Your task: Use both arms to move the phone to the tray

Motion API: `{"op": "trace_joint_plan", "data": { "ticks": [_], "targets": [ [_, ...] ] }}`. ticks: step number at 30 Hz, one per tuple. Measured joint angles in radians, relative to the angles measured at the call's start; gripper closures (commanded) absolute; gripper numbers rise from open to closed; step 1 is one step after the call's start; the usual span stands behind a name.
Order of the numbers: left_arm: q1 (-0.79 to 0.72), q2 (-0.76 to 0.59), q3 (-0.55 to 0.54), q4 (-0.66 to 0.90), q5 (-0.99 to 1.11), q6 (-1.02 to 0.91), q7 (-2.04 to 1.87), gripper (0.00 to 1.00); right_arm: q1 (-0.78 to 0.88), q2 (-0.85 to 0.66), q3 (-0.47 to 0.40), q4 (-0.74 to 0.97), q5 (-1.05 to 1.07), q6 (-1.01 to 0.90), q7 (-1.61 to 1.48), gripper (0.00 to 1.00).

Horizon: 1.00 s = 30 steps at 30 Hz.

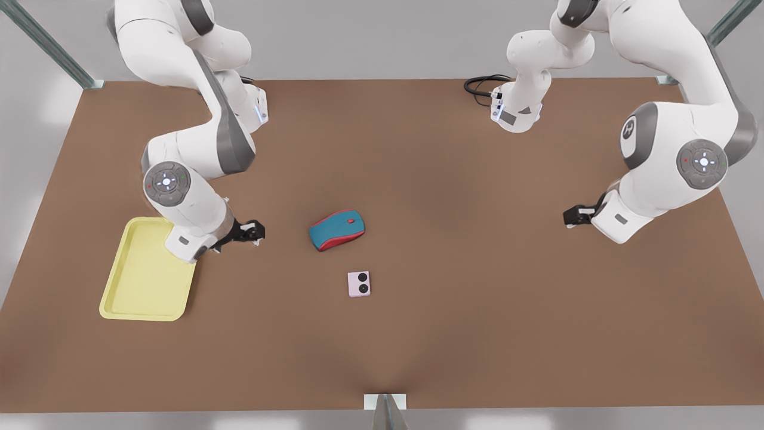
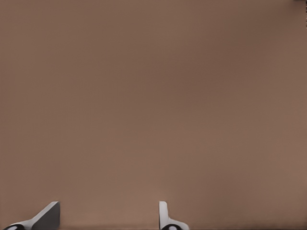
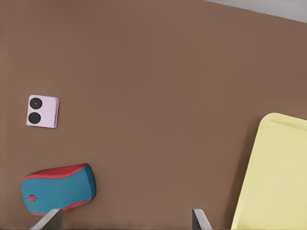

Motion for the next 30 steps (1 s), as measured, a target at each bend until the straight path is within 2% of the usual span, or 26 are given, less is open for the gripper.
{"op": "trace_joint_plan", "data": {
  "ticks": [5,9,13,17,26,30],
  "targets": [
    [0.0,0.017,0.0,0.008,-0.005,-0.005,0.049,0.0,0.151,0.139,0.019,0.017,0.033,0.047,0.059,0.0],
    [0.0,0.025,0.001,0.008,-0.007,-0.006,0.08,0.0,0.262,0.276,-0.017,0.034,0.041,0.151,0.111,0.0],
    [0.001,0.027,0.003,0.008,-0.009,-0.004,0.105,0.0,0.291,0.343,-0.047,0.039,0.072,0.261,0.158,0.0],
    [0.002,0.037,0.008,0.008,-0.01,0.0,0.125,0.0,0.315,0.451,-0.052,0.122,0.072,0.342,0.197,0.0],
    [0.003,0.048,0.012,0.008,-0.01,0.004,0.155,0.0,0.328,0.617,-0.066,0.262,0.018,0.437,0.249,0.0],
    [0.006,0.054,0.012,0.008,-0.01,0.006,0.165,0.0,0.335,0.644,-0.074,0.286,0.01,0.453,0.262,0.0]
  ]
}}
